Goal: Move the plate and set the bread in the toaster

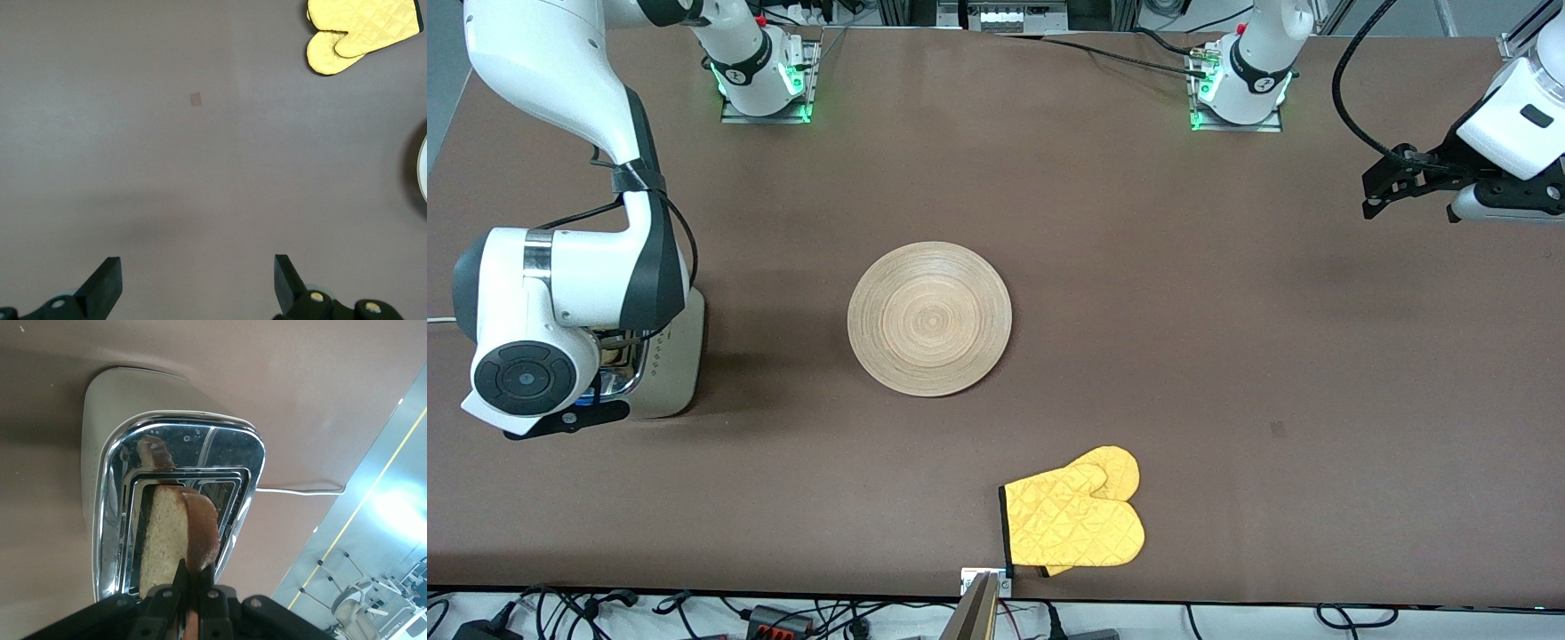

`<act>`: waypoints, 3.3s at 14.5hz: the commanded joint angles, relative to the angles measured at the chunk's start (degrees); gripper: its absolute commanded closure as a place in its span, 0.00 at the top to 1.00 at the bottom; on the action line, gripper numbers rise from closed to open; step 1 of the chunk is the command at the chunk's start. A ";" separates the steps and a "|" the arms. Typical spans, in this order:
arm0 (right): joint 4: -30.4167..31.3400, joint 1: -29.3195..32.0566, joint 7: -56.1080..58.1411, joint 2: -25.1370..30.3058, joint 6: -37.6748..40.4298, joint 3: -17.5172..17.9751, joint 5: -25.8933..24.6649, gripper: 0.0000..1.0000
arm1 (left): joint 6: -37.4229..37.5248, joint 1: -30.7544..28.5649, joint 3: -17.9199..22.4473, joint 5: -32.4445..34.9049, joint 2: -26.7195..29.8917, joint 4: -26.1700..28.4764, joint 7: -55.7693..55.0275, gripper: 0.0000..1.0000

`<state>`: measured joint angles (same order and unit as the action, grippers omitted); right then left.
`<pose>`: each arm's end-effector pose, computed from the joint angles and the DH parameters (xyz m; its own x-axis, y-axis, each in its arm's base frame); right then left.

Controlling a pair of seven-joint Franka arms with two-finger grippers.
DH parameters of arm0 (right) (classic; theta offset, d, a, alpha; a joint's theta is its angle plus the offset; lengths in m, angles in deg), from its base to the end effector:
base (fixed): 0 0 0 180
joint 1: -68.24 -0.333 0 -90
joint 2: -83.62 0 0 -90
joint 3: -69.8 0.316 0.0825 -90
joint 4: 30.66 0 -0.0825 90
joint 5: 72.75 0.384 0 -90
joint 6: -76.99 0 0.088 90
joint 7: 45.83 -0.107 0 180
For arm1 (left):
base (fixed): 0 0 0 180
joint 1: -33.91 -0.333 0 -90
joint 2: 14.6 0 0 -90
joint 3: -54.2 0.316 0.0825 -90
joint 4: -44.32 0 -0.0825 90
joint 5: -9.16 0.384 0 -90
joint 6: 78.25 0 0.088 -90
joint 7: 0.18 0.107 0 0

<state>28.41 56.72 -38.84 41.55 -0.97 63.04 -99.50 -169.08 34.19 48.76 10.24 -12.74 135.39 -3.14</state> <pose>0.7079 0.0304 0.4056 0.9038 0.0851 -0.4195 0.2938 -0.8361 0.4634 0.5434 -0.0533 0.6348 0.9984 -0.0484 0.0292 -0.0478 -0.9986 -0.0204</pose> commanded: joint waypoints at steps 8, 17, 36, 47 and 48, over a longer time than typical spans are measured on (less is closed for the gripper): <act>-1.15 1.49 -0.93 3.91 0.70 -0.71 10.10 1.00 | 1.27 0.24 0.08 -1.07 -0.72 -1.77 -0.38 1.00; -2.20 8.60 -0.49 13.16 -2.80 -0.10 29.55 1.00 | 1.27 0.15 0.08 -1.07 -0.72 -1.77 -0.38 1.00; 18.21 8.00 2.05 31.57 -6.11 -0.45 27.19 1.00 | 1.36 0.15 0.08 -1.07 -0.72 -1.77 -0.29 1.00; 29.18 17.49 2.15 37.95 -7.83 6.41 25.34 1.00 | 1.36 0.15 0.08 -1.07 -0.72 -1.77 -0.38 1.00; 29.00 17.58 2.06 37.68 -8.08 6.32 25.34 1.00 | 1.36 0.07 0.08 -1.07 -0.72 -1.77 -0.38 1.00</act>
<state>58.38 72.66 -36.41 80.35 -9.45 68.23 -73.56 -169.08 34.26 48.76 10.23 -12.76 135.37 -3.15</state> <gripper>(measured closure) 0.000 0.000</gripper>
